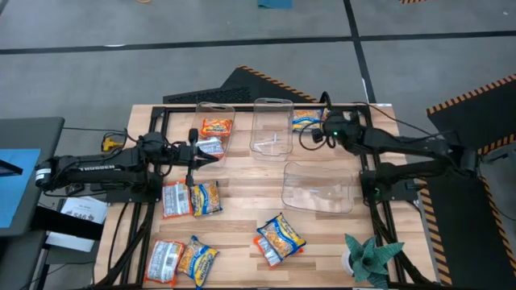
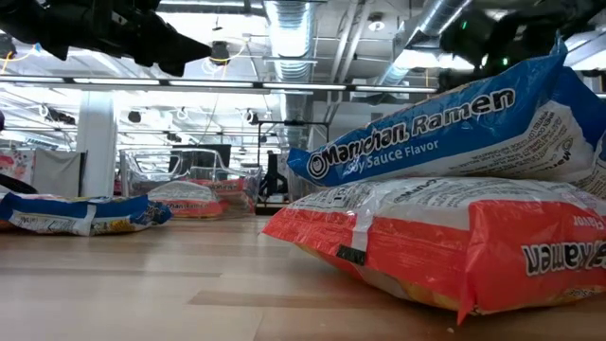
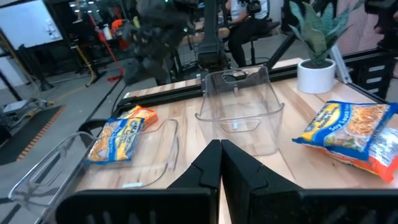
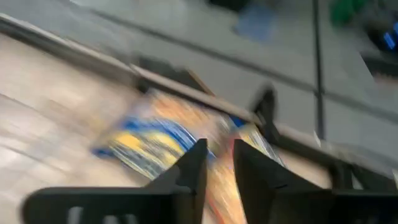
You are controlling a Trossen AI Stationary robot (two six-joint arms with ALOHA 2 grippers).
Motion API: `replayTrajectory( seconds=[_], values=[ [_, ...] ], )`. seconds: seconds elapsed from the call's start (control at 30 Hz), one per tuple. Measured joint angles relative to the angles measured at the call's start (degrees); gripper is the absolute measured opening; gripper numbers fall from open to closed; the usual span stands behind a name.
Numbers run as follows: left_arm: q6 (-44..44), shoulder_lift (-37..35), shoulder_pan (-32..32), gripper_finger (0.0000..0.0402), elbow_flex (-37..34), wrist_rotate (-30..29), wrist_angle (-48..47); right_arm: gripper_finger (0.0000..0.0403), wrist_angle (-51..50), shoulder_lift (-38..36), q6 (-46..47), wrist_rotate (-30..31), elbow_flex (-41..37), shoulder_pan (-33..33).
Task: Sort Maruchan noodles
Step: Put the orange bag into the top right transparent bin
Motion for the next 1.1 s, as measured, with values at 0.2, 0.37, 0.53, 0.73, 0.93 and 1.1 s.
replayTrajectory(
  seconds=[0.2,0.37,0.53,0.73,0.93,1.1],
  values=[
    [-0.7,0.0,0.0,0.0,0.0,-1.7,0.0,0.0199,-11.9,4.4,15.9,0.0,0.0,-4.6],
    [-0.9,0.0,0.0,0.0,0.0,-1.7,0.0,0.0249,-10.3,9.9,18.6,-2.2,0.0,-4.1],
    [-0.9,0.0,0.0,0.0,0.0,-1.7,0.0,0.0255,-10.2,15.9,19.5,-2.1,0.0,-4.7],
    [-1.0,0.0,0.0,0.0,0.0,-1.7,0.0,0.0255,-9.8,21.1,18.6,-2.1,0.0,-8.2],
    [-1.1,0.0,0.0,0.0,0.0,-1.7,0.0,0.0255,-5.9,25.5,14.4,-3.2,0.0,-11.5],
    [-1.1,0.0,0.0,0.0,0.0,-1.7,0.0,0.0254,-2.4,27.6,11.0,-5.1,0.1,-11.6]
  ],
)
